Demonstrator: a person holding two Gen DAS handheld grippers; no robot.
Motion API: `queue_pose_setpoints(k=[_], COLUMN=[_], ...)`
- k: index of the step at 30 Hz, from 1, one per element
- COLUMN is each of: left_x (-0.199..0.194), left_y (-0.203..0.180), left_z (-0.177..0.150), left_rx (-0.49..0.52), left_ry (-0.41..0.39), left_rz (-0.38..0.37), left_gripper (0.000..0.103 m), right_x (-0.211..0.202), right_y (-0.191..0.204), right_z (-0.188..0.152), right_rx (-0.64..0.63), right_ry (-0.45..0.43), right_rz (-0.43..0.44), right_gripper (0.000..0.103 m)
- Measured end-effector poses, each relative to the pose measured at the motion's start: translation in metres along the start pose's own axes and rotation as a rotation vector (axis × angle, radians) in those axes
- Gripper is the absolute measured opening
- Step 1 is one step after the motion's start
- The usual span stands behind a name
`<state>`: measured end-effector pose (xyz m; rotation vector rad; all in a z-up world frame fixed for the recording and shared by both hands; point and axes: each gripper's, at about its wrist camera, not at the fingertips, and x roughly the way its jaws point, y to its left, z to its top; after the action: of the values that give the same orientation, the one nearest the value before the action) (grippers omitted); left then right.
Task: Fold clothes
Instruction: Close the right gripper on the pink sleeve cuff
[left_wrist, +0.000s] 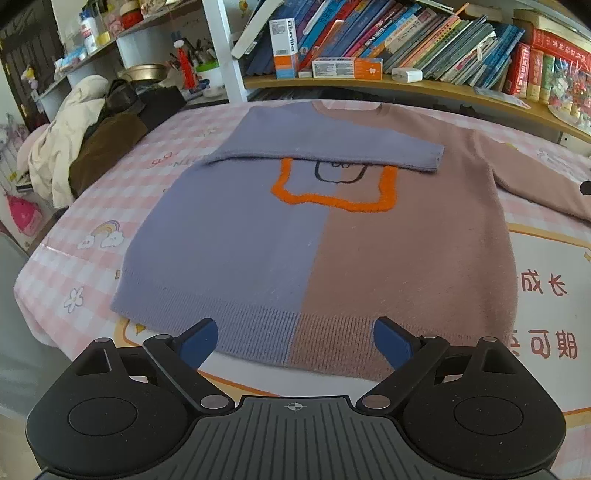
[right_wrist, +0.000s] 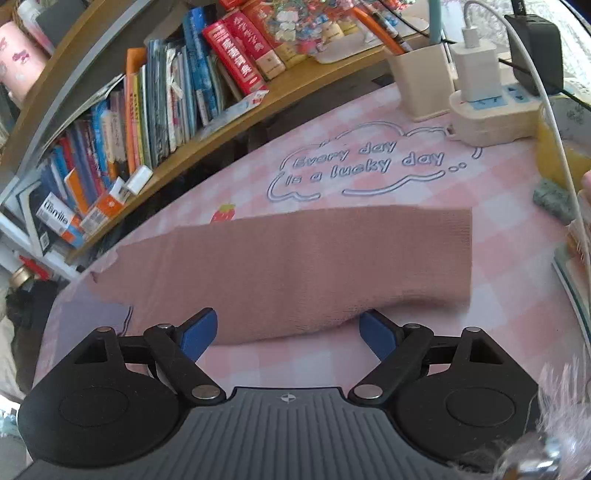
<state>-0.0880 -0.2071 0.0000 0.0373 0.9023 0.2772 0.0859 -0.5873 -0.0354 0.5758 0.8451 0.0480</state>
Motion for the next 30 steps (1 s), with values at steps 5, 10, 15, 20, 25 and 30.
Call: queue_pose_setpoints(k=[5,10,15,20,25,30], left_x=[0.001,0.003,0.002,0.0,-0.001,0.0], left_y=[0.004,0.004,0.001,0.006,0.016,0.031], left_z=[0.0,0.001,0.002,0.002,0.002,0.0], left_rx=[-0.011,-0.012,0.008,0.007,0.006,0.001], left_ry=[0.005,0.006,-0.008,-0.022,-0.043,-0.067], left_rz=[0.008,0.006,-0.004,-0.001,-0.007,-0.028], left_gripper=[0.094,0.094,0.094,0.094,0.094,0.094], right_x=[-0.002,-0.004,-0.004,-0.01,-0.024,-0.031], right_y=[-0.021,-0.041,-0.046,-0.038,-0.008,0.039], right_z=[0.018,0.029,0.029,0.033,0.046,0.055], right_rx=[0.072,0.141,0.156,0.13,0.099,0.03], right_ry=[-0.052,-0.055,-0.044,-0.058,-0.117,-0.159], right_rz=[-0.077,-0.114,-0.149,-0.148,-0.069,0.014], right_gripper=[0.07,0.037,0.009,0.005,0.005,0.005])
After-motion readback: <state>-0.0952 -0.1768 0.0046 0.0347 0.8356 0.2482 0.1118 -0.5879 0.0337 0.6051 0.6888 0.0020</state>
